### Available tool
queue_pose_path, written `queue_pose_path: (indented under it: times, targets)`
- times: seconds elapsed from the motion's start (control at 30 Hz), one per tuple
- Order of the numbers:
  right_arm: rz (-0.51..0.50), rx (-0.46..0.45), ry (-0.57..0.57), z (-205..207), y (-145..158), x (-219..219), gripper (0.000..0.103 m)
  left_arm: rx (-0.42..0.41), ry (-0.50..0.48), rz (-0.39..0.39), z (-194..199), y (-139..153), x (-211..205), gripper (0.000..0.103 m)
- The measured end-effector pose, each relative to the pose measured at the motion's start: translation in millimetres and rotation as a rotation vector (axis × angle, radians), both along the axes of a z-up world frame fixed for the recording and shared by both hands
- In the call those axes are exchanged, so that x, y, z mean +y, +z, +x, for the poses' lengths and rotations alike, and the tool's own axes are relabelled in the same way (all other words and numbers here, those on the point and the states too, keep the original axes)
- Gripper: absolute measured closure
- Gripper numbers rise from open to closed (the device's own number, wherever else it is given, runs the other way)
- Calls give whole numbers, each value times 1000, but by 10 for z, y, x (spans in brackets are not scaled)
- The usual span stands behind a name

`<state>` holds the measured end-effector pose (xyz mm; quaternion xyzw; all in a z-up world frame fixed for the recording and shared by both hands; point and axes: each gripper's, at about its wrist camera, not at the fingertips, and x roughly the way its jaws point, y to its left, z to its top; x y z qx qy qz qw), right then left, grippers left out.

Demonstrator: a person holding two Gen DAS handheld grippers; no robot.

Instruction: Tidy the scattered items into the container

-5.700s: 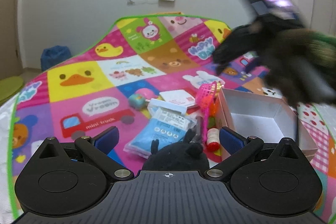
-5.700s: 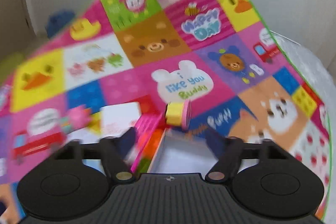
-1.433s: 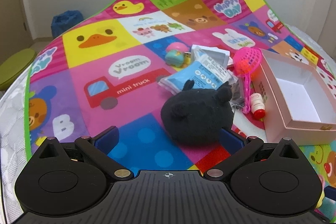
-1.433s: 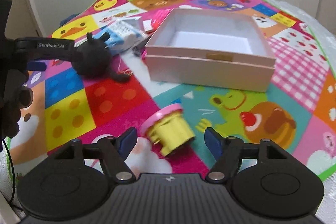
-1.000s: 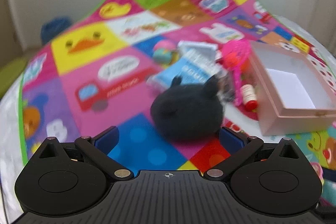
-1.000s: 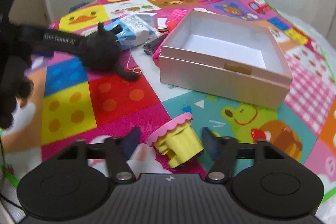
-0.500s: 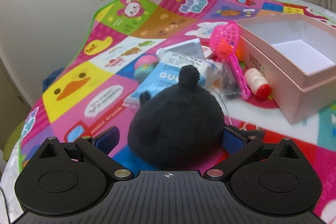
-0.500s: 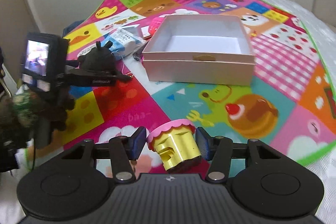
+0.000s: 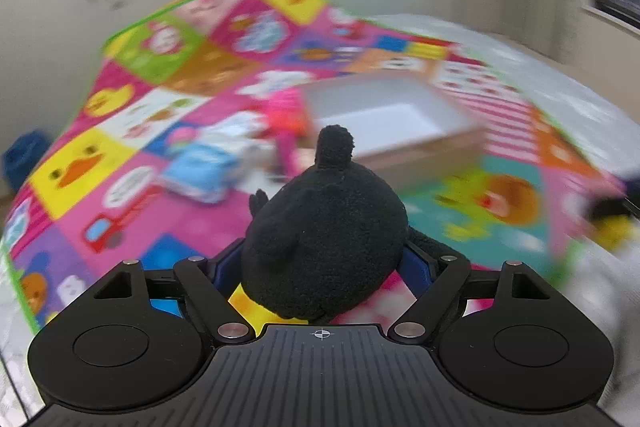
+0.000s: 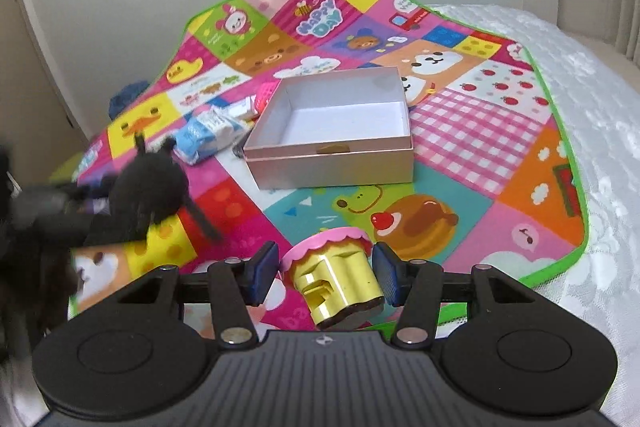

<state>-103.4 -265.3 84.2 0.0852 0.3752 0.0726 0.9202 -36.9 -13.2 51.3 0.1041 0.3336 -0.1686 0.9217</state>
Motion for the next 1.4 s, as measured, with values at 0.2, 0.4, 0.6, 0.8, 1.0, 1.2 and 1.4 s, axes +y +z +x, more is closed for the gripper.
queue_pose_path:
  times: [0.2, 0.4, 0.6, 0.8, 1.0, 1.2, 1.4]
  targets:
    - [43, 3, -16, 17, -10, -132, 52, -3, -102, -12, -199, -30, -276, 19]
    - [140, -51, -50, 419, 192, -291, 63, -36, -78, -155, 372, 210, -327, 19]
    - [240, -218, -117, 1365, 612, -405, 62, -189, -6, -275, 1273, 496, -565, 4]
    - [101, -229, -120, 1270, 479, -447, 25, -123, 46, -266, 1578, 379, -519, 2]
    - [-96, -56, -17, 956, -289, -306, 21, -1, 126, -122, 924, 124, -245, 1]
    - [-170, 79, 116, 985, -861, 141, 21, 153, 148, -127, 442, -153, -105, 0]
    - [-300, 140, 145, 1040, -923, 428, 51, 148, 102, -79, 450, -283, -148, 0]
